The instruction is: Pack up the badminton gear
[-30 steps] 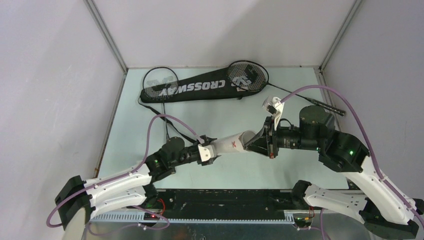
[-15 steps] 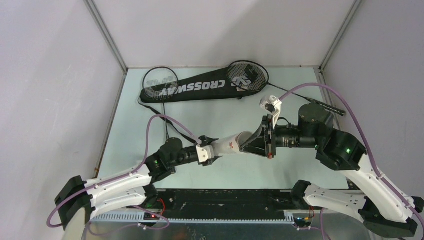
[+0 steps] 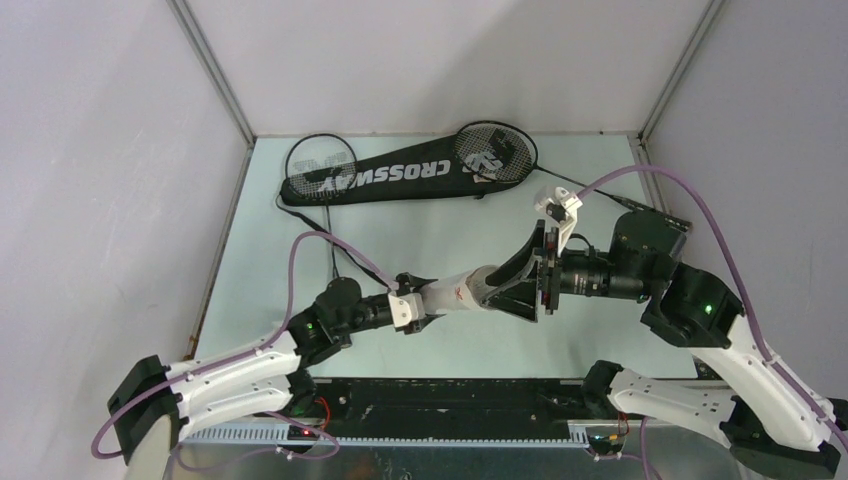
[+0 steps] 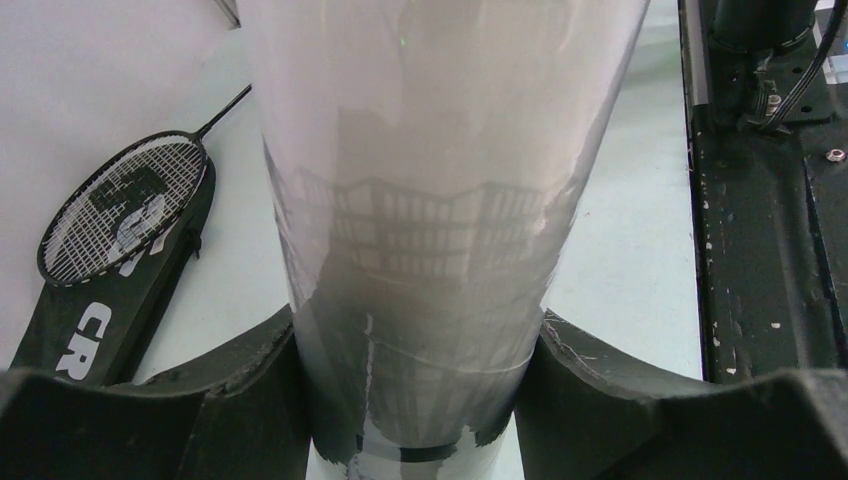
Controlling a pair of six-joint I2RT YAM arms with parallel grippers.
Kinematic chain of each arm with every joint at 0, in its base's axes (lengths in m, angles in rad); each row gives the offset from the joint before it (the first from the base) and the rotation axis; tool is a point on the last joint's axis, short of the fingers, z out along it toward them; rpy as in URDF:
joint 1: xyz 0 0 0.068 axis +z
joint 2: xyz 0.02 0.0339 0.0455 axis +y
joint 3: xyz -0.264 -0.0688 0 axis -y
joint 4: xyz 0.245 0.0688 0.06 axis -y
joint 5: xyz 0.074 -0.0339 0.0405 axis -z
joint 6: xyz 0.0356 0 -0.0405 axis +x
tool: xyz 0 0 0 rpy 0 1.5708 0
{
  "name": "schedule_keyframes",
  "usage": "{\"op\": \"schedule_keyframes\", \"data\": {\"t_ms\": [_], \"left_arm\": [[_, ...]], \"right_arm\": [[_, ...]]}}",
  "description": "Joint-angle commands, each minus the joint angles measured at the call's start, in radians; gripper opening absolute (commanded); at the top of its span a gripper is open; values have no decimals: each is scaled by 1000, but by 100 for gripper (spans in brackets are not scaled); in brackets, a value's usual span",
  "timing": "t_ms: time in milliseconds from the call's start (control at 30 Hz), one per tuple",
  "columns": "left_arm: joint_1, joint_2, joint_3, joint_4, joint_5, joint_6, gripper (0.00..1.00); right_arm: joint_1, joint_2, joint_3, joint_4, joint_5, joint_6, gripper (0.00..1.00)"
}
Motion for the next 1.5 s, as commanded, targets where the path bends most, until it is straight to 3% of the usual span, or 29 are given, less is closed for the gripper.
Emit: {"op": "schedule_keyframes", "data": {"t_ms": [0,233,700,900,1133,1333,1467], "left_arm": [[-2,-35,2,140,41,-15,43],[-3,-38,-4,158,46,-34,43],[-2,-24,3,158,44,-46,43],[-2,-8,-8,251,-8,-109,42],[-2,12,16,265,-70,-159,42],[-2,33,25,302,-92,-226,44],[-2,41,41,301,-138,-277,46]], "right_arm": [[0,-17,30,10,73,-18,52],[-2,-9,47,-57,181,-39,53],[2,83,59,-66,212,-52,55],[31,85,54,-81,203,-59,56],[49,44,67,-30,204,-130,69],[49,-129,-17,336,261,-260,97],[48,-168,-104,435,331,-310,99]]}}
